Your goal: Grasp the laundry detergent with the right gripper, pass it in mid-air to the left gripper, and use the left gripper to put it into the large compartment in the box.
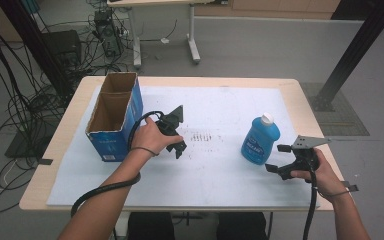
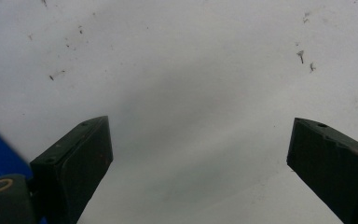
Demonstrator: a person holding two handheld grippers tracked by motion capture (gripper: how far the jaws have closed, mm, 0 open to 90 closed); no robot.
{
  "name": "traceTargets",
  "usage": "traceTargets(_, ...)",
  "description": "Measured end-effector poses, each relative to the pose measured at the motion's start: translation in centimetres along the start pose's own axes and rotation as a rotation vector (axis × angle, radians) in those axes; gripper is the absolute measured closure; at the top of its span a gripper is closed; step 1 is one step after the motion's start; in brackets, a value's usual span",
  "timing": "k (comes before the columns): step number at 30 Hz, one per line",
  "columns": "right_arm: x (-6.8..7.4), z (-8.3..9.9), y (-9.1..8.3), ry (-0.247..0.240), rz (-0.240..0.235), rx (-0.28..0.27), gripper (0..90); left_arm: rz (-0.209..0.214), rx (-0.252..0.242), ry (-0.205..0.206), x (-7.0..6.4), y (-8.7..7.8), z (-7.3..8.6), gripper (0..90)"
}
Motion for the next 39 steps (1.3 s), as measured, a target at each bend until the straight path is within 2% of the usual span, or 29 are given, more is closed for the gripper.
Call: traceTargets(39, -0.05, -0.14, 0.36, 0.003, -0.006, 0.011, 4.5, 0.002, -0.007, -0.011, 0.34, -0.17, 0.31, 7.4)
Point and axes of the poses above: each handheld gripper's, and its own axes: y roughly forward along the jaws, z roughly out of its underside, x roughly to its left, the point moved 7 cm from there along y, roughly forward along the jaws, and after that the axes turned 4 degrees about z, right-handed, at the moved point
